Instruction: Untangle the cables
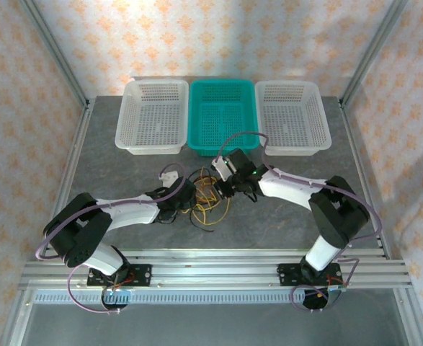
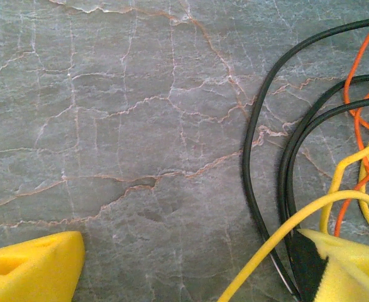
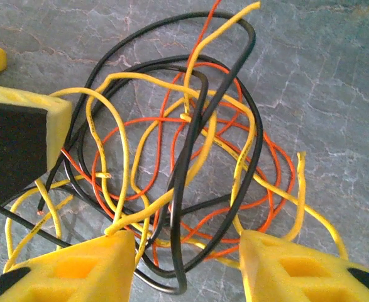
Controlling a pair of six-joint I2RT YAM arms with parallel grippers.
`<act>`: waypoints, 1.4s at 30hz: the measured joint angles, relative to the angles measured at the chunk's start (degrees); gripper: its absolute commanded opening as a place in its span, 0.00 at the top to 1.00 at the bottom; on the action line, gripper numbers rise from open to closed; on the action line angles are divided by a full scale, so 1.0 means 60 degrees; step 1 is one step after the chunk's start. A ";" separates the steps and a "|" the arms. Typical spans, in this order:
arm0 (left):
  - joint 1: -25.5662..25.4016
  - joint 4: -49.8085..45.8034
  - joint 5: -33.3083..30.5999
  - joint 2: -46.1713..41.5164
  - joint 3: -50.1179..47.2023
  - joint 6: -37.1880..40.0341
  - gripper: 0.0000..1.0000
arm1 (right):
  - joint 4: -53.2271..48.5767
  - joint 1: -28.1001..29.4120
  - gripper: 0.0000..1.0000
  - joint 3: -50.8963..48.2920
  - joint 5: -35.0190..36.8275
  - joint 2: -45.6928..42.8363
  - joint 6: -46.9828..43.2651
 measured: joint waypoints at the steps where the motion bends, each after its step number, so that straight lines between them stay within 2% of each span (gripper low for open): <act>1: 0.0000 0.0000 0.0000 0.0000 0.0000 0.0000 0.13 | 0.0011 0.0000 0.55 0.0098 0.0000 0.0080 -0.0029; 6: 0.0000 0.0000 0.0000 0.0000 0.0000 0.0004 0.13 | 0.0164 0.0000 0.60 0.0455 0.0004 0.0517 -0.0069; 15: 0.0000 -0.0066 -0.0215 0.0004 0.0011 0.0004 0.12 | 0.0361 0.0000 0.89 0.0568 -0.0029 0.0798 -0.0066; 19: 0.0000 -0.0262 -0.0459 0.0062 0.0051 -0.0051 0.11 | 0.0393 0.0000 0.96 0.0463 0.0215 0.0313 0.0109; 27: -0.0004 -0.0364 -0.0743 0.0357 0.0135 -0.0259 0.10 | 0.0335 -0.0025 0.98 0.0189 0.0834 -0.1603 0.0310; 36: -0.0004 -0.0346 -0.0856 0.0455 0.0135 -0.0361 0.10 | -0.0306 -0.0255 0.99 0.0186 0.1311 -0.2685 0.0350; 42: -0.0004 -0.0226 -0.0933 0.0557 0.0127 -0.0448 0.10 | -0.0503 -0.0466 1.00 0.0182 0.2124 -0.3497 0.0521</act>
